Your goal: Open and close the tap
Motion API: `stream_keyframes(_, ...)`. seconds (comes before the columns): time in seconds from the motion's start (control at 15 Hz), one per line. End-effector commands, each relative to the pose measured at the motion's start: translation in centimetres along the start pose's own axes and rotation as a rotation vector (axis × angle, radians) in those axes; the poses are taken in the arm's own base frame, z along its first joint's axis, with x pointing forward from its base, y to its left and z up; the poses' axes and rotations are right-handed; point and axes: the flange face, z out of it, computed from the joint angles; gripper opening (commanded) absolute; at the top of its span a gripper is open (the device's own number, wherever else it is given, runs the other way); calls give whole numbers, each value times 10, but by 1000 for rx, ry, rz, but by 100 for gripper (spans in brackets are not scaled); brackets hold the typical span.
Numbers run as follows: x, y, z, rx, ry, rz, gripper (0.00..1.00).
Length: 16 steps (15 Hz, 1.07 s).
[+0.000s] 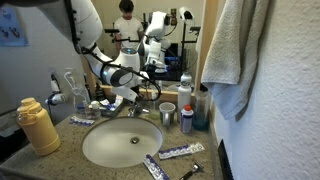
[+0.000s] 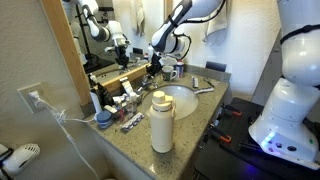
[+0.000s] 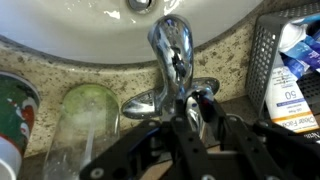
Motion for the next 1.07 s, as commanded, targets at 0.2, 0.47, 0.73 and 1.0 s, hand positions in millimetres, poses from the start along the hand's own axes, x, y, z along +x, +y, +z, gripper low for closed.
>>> stream_keyframes(0.2, -58, 13, 0, 56, -142, 21, 7)
stream_keyframes(0.47, -79, 11, 1, 53, -258, 41, 67)
stream_keyframes(0.73, -115, 13, -8, 14, -498, 94, 97)
stream_keyframes(1.0, -118, -7, -47, -38, -605, 117, 100)
